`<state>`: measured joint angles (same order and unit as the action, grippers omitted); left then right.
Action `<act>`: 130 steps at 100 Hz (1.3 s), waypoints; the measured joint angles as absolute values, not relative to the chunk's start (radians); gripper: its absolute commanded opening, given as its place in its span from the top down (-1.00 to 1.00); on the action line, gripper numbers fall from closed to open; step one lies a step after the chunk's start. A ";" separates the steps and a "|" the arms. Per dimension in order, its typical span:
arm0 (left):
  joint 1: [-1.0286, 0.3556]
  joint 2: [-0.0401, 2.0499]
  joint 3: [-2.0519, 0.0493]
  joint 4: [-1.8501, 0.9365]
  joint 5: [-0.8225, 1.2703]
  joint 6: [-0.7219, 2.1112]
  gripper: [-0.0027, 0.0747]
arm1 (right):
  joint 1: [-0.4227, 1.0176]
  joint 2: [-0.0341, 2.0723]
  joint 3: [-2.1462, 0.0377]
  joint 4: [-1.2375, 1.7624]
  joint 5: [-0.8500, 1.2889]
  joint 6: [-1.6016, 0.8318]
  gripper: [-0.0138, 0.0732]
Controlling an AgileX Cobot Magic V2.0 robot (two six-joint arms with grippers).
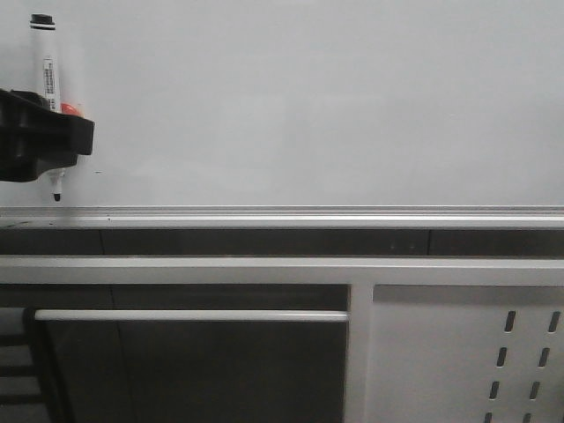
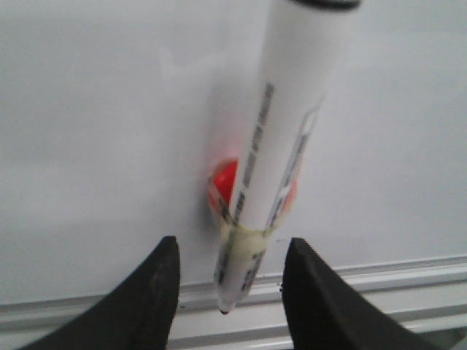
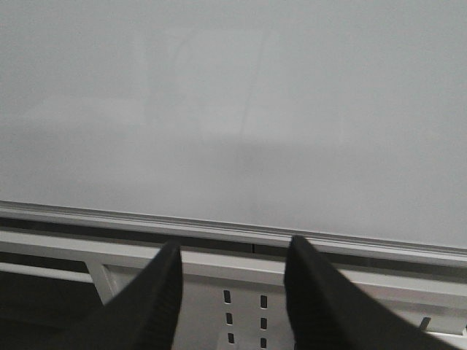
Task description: Write number 1 on whiteboard
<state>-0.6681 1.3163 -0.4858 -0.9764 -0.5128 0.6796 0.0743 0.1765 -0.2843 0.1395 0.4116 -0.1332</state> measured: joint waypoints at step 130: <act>-0.649 1.438 -0.494 -0.826 -0.602 0.397 0.46 | 0.074 0.179 -0.274 0.139 0.399 -0.133 0.00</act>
